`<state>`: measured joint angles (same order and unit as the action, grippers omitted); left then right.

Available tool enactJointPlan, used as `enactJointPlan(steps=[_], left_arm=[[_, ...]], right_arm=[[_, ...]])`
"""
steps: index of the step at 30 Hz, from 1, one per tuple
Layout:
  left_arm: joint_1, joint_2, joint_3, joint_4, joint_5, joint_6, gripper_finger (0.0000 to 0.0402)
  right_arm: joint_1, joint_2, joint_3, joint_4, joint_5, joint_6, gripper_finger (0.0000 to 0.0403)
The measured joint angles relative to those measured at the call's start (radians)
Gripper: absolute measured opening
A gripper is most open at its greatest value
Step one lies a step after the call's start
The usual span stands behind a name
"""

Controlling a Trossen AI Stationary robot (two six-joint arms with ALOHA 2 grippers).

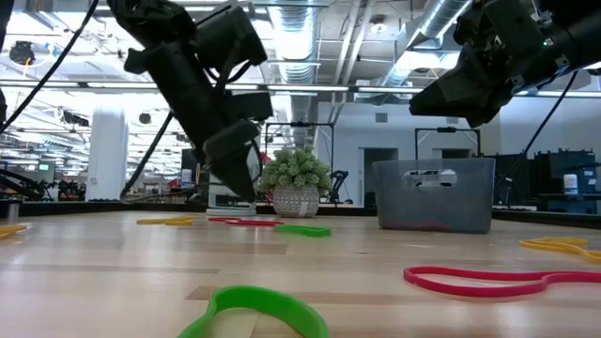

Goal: Pick and place items into bin
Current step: Put the red rubber band into the black bin

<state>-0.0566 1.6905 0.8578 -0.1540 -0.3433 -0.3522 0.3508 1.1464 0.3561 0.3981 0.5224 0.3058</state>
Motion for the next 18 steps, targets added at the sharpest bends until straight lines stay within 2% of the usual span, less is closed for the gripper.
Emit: enactJointPlan(steps=[7,18], left_arm=[[-0.001,0.000,-0.040,0.106,0.078,0.031,0.0000],[-0.001,0.000,-0.046,0.101,0.166,0.059,0.0000]], right_arm=[[0.000,0.000,0.000,0.001,0.000,0.000,0.0077],[0.000,0.000,0.000,0.001,0.000,0.000,0.0077]])
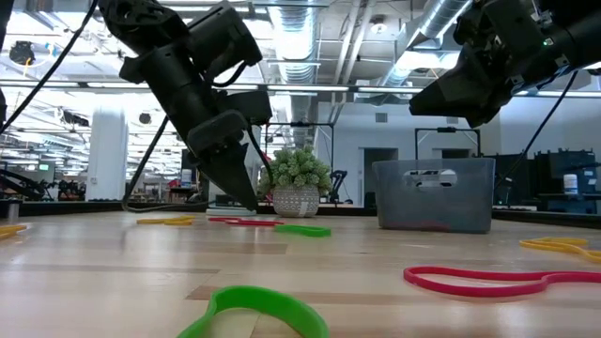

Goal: Pick and place items into bin
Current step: Put the red rubber band into the black bin

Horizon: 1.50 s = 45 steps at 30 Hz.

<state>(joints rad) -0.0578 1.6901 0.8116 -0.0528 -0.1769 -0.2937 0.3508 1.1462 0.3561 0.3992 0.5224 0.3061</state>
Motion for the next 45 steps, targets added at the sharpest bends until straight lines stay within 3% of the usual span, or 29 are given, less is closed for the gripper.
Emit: enactJointPlan(steps=[8,11,14,17,31,45], left_arm=[[0.002,0.000,0.000,-0.005,0.023,0.061,0.0000],[0.001,0.000,0.000,0.009,-0.041,0.127,0.0000],[0.003,-0.001,0.001,0.020,-0.140,0.100,0.0000],[0.009,-0.001,0.001,0.014,-0.142,0.106,0.0007],[0.014,-0.001,0.001,-0.005,-0.116,0.108,0.0118],[0.018,0.138,0.005,0.098,-0.138,-0.003,0.0105]], right_arm=[[0.000,0.000,0.000,0.001,0.000,0.000,0.0077],[0.000,0.000,0.000,0.002,0.000,0.000,0.0077],[0.000,0.000,0.000,0.002,0.000,0.000,0.0077],[0.000,0.000,0.000,0.002,0.000,0.000,0.0077],[0.000,0.000,0.000,0.002,0.000,0.000,0.0077],[0.000,0.000,0.000,0.003,0.001,0.000,0.0077]])
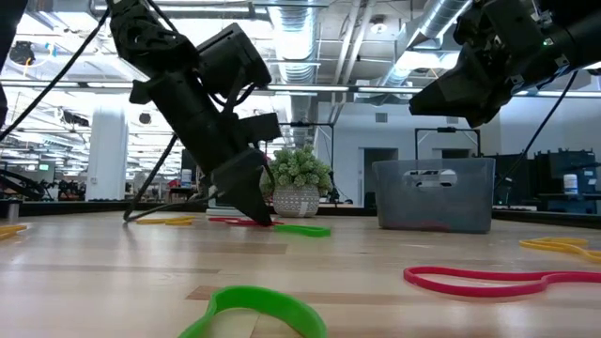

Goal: Pick and place items into bin
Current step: Put the red rubber band into the black bin

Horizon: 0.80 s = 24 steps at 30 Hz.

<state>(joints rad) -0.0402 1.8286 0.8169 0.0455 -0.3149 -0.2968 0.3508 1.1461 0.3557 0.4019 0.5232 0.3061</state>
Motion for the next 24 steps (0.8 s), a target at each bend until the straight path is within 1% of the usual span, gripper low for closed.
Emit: enactJointPlan(steps=[3,8,9,15,24], left_arm=[[0.000,0.002,0.000,0.008,0.002,-0.017,0.0080],[0.009,0.002,0.000,0.008,0.041,-0.014,0.0016],[0.009,0.003,-0.001,0.013,0.040,-0.014,0.0009],[0.007,0.007,0.003,0.111,0.033,0.040,0.0001],[0.010,0.001,0.141,0.121,0.026,0.145,0.0000]], right_arm=[[0.000,0.000,0.000,0.000,0.000,0.000,0.0077],[0.000,0.000,0.000,0.000,0.000,0.000,0.0077],[0.000,0.000,0.000,0.000,0.000,0.000,0.0077],[0.000,0.000,0.000,0.000,0.000,0.000,0.0077],[0.000,0.000,0.000,0.000,0.002,0.000,0.0077]])
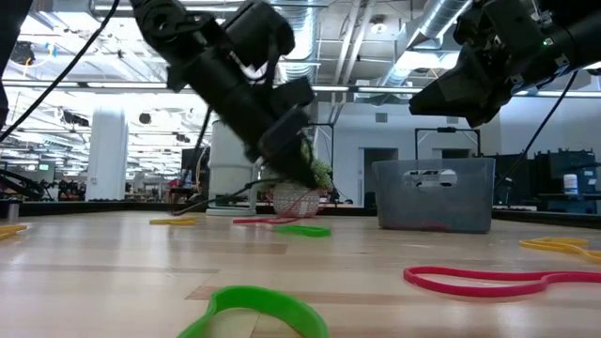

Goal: Pick and place items into bin
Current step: Put the red rubber band into the black bin

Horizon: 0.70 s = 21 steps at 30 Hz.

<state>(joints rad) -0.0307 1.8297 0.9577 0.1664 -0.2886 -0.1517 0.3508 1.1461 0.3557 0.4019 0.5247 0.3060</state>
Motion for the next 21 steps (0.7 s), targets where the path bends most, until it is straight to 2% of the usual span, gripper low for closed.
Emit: enactJointPlan(steps=[10,18,21], left_arm=[[0.000,-0.001,0.153,0.000,-0.012,0.108,0.0000],[0.000,-0.003,0.355,-0.006,0.095,0.213,0.0000],[0.001,0.004,0.387,-0.035,0.120,0.203,0.0000]], right_arm=[[-0.004,0.000,0.000,0.000,0.010,-0.016,0.0077],[-0.053,-0.008,0.000,-0.005,0.030,-0.044,0.0077],[-0.073,-0.037,0.000,-0.005,0.099,-0.023,0.0077]])
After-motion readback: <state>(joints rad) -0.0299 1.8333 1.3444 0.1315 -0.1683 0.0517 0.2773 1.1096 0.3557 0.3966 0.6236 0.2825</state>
